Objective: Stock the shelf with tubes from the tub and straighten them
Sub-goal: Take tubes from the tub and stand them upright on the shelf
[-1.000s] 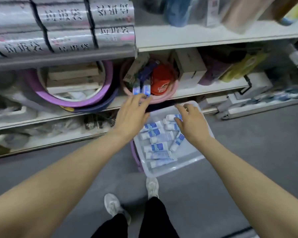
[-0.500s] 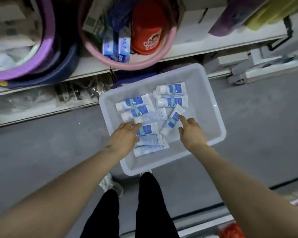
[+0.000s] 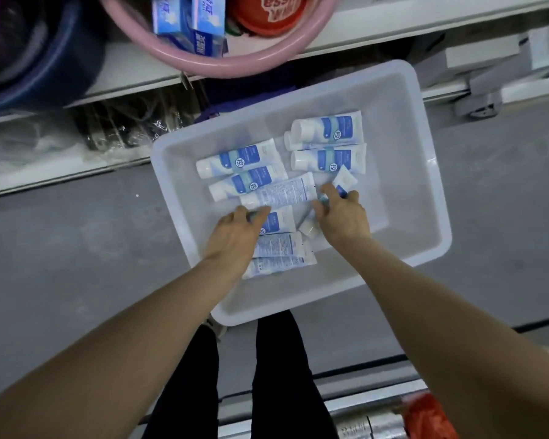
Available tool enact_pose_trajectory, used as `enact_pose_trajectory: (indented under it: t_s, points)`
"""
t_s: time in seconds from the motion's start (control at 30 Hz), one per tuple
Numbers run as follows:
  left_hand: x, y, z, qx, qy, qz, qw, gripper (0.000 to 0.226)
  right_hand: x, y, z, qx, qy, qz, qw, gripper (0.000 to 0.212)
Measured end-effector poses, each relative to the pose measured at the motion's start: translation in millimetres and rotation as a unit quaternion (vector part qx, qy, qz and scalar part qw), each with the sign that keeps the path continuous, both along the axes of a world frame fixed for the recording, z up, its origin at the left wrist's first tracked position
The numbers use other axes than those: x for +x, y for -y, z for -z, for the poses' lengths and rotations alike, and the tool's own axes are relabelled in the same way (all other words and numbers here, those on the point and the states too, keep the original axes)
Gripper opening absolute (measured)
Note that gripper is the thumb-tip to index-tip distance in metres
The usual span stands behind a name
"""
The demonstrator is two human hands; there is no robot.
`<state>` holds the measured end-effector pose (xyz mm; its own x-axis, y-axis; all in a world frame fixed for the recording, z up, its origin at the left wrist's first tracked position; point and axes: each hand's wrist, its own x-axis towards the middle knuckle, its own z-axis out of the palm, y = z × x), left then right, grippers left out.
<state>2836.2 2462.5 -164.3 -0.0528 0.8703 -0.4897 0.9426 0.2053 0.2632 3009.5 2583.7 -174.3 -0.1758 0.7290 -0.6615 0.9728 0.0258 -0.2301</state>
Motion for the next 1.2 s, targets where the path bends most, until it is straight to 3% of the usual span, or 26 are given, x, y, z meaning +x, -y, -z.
enact_pose_trajectory:
  t_s: [0.17, 0.37, 0.53, 0.6, 0.77, 0.9, 1.2]
  points:
    - [0.6, -2.9, 6.4, 0.02, -0.05, 0.05, 0.997, 0.068, -0.9, 7.6, 4.4, 0.009, -0.005, 0.07, 0.998, 0.027]
    - [10.3, 19.9, 15.6, 0.044, -0.071, 0.04, 0.996, 0.05, -1.6, 11.3, 2.1, 0.024, -0.025, 0.072, 0.997, 0.022]
    - [6.1, 17.2, 9.8, -0.005, -0.008, -0.022, 1.0, 0.072, -2.8, 15.8, -1.7, 0.025, -0.048, 0.045, 0.998, 0.027]
    - [1.6, 12.2, 6.1, -0.058, 0.011, -0.03, 0.998, 0.073, -2.6, 19.8, -5.1, 0.032, -0.058, 0.043, 0.997, 0.029]
    - [-3.4, 1.8, -7.0, -0.072, 0.022, -0.001, 0.997, 0.075, -6.3, 33.2, -23.3, 0.059, -0.083, 0.035, 0.994, 0.032]
    - [-8.8, 10.9, -34.2, -0.064, 0.027, 0.002, 0.998, 0.083, -14.1, 44.3, -49.9, 0.087, -0.108, 0.033, 0.99, 0.037]
    - [-60.0, 37.4, -158.2, 0.015, 0.119, -0.123, 0.985, 0.073, -53.9, 78.7, -166.4, 0.183, -0.164, -0.006, 0.969, 0.033]
